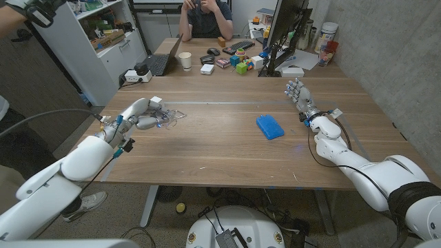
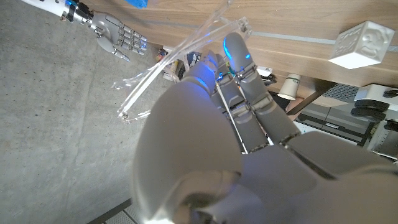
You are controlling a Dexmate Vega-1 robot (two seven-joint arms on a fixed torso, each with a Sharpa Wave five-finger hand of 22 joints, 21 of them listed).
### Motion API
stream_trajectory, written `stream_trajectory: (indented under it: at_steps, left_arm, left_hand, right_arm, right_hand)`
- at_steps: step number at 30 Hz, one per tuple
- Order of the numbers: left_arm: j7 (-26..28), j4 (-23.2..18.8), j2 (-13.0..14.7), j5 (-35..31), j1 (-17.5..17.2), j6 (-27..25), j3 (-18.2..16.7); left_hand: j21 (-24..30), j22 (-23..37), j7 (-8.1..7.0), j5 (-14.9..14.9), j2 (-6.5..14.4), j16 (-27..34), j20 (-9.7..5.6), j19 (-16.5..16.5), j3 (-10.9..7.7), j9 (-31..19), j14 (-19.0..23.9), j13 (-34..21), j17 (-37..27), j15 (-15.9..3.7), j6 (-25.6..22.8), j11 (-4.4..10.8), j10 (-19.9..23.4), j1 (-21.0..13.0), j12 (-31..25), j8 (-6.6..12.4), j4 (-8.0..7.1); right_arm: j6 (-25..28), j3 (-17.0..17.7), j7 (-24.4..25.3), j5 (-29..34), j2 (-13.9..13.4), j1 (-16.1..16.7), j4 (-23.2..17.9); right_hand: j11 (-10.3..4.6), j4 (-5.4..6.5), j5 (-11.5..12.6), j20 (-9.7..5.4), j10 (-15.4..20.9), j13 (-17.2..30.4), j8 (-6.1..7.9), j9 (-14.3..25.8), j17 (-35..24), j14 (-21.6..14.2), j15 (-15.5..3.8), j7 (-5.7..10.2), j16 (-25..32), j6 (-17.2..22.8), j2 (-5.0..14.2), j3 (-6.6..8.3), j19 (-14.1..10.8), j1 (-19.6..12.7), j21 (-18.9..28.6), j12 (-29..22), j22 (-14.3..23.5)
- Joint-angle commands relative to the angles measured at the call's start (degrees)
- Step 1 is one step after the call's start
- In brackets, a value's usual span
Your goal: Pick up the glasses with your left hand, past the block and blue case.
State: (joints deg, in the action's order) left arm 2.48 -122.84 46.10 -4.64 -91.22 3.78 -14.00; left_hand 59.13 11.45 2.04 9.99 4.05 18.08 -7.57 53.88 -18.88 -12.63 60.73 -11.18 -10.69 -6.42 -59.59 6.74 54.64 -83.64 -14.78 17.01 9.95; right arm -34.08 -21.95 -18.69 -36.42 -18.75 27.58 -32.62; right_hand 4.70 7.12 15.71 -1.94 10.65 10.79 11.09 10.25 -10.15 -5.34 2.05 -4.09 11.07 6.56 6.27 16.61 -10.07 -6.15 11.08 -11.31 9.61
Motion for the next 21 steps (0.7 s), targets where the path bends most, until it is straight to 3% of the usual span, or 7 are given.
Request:
stream_trajectory:
  at_steps: [1,11,21]
  left_arm:
    - [1.4,-1.0,-2.7,1.2,1.9,0.6,0.8]
    - [0.6,-1.1,-3.9,5.6,3.3,3.3,0.9]
    - [4.0,-3.8,-6.7,5.5,3.0,2.1,1.4]
  left_hand:
    - [0.5,0.1,-0.08,0.3,1.8,0.2,-2.85,-0.4,-1.06,-0.2,4.6,-0.2,-0.7,-7.18,-0.5,-0.04,0.4,-0.5,0.3,-0.15,-0.76]
    - [0.9,0.0,-0.30,0.3,1.7,0.0,-2.88,-0.6,-1.19,-0.2,4.8,-0.2,-0.8,-7.23,-0.8,0.35,0.6,-0.4,0.5,-0.28,-0.72]
    - [1.4,-0.2,-0.73,0.4,1.6,-0.2,-2.93,-0.8,-1.37,-0.3,5.1,-0.2,-0.9,-7.24,-1.3,0.44,0.9,-0.4,0.8,-0.43,-0.67]
  right_arm:
    - [-0.8,0.4,-1.1,-0.4,0.7,-1.0,2.4]
    - [-1.6,0.9,-2.5,-0.9,1.2,-2.0,4.9]
    - [-2.2,1.4,-3.9,-1.3,1.9,-3.3,7.8]
  right_hand:
    - [-0.13,-0.19,0.5,-2.28,0.6,0.1,0.03,0.3,-0.1,-0.6,-0.20,-0.28,-0.1,0.3,0.35,0.04,-0.4,-0.3,0.0,-0.1,0.2]
    - [-0.17,-0.21,0.5,-2.39,0.6,0.1,0.04,0.3,-0.1,-0.6,-0.21,-0.41,-0.2,0.4,0.36,0.05,-0.4,-0.4,0.0,-0.1,0.1]
    - [-0.12,-0.22,0.5,-2.52,0.7,0.1,0.02,0.3,-0.1,-0.7,-0.15,-0.46,-0.2,0.4,0.38,0.06,-0.4,-0.4,0.0,-0.1,0.1]
